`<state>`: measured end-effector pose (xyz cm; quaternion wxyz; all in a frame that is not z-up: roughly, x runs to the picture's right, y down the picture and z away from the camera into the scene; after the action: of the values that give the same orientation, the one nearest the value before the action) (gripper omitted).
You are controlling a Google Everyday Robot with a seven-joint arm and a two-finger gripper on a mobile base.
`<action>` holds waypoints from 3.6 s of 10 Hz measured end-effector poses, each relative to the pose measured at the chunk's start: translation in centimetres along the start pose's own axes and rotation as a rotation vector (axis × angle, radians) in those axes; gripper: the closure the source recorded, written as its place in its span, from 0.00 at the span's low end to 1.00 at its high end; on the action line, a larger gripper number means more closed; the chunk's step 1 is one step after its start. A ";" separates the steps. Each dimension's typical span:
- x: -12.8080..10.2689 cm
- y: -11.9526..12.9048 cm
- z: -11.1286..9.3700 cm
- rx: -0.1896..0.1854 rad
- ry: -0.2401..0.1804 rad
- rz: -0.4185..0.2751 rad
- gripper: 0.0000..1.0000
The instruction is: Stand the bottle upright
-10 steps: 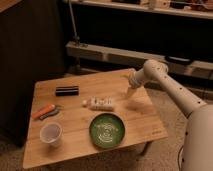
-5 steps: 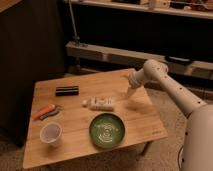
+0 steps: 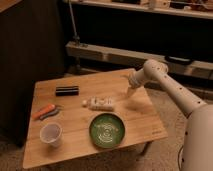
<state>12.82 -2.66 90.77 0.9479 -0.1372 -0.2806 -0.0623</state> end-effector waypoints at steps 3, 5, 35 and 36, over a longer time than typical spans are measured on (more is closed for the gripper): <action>-3.5 -3.3 -2.9 -0.028 -0.005 -0.082 0.20; -7.8 -5.1 -5.4 -0.070 -0.068 -0.110 0.20; -24.9 5.5 -1.9 0.040 -0.128 -1.779 0.20; -25.0 5.5 -1.9 0.043 -0.125 -1.798 0.20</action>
<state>-6.04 3.01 74.26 0.5269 0.1488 -0.3341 -0.7672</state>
